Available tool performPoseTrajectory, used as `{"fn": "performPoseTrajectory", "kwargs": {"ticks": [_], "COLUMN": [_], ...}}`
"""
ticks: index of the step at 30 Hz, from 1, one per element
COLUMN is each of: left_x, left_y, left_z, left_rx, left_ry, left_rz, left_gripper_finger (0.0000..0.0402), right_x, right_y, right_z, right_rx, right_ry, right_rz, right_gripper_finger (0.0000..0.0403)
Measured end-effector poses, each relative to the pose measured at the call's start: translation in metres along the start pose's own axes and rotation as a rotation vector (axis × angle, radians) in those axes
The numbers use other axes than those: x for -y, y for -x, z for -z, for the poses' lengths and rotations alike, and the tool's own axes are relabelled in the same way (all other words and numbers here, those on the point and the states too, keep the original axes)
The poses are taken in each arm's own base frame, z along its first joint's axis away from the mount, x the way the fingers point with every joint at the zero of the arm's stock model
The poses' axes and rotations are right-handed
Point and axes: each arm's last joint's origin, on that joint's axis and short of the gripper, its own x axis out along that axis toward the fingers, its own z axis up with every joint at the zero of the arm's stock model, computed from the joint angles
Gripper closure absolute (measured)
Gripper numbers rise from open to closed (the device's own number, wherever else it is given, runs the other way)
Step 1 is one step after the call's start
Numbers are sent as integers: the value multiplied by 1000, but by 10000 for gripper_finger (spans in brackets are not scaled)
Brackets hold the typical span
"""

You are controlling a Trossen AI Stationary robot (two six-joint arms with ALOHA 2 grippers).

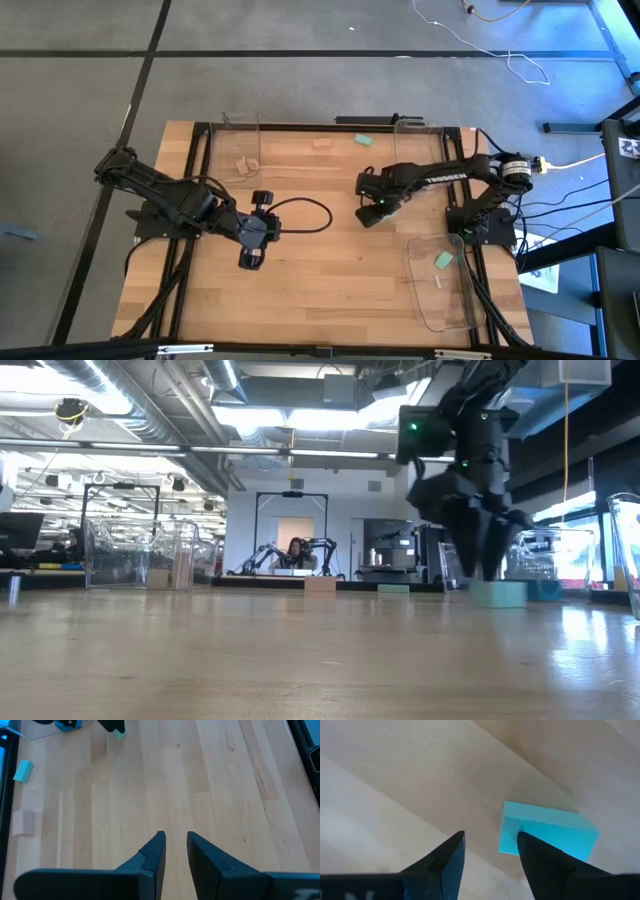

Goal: Sort & place blocks by color
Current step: Put the bottom light blue block into the bottom right transparent bin

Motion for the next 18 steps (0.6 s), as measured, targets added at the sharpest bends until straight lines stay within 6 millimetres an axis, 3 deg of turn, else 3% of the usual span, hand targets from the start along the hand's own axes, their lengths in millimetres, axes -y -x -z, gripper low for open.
{"fn": "performPoseTrajectory", "kwargs": {"ticks": [7, 18], "left_x": [0, 0], "left_y": [0, 0], "left_z": [0, 0], "left_rx": [-1, -1], "left_ry": [0, 0], "left_rz": [1, 1], "left_gripper_finger": [330, 330], "right_x": [-16, -18], "right_y": [1, 1], "right_z": [-9, -9], "right_rx": [114, 124], "right_ry": [118, 470], "right_rz": [-143, -160], "right_gripper_finger": [217, 217]}}
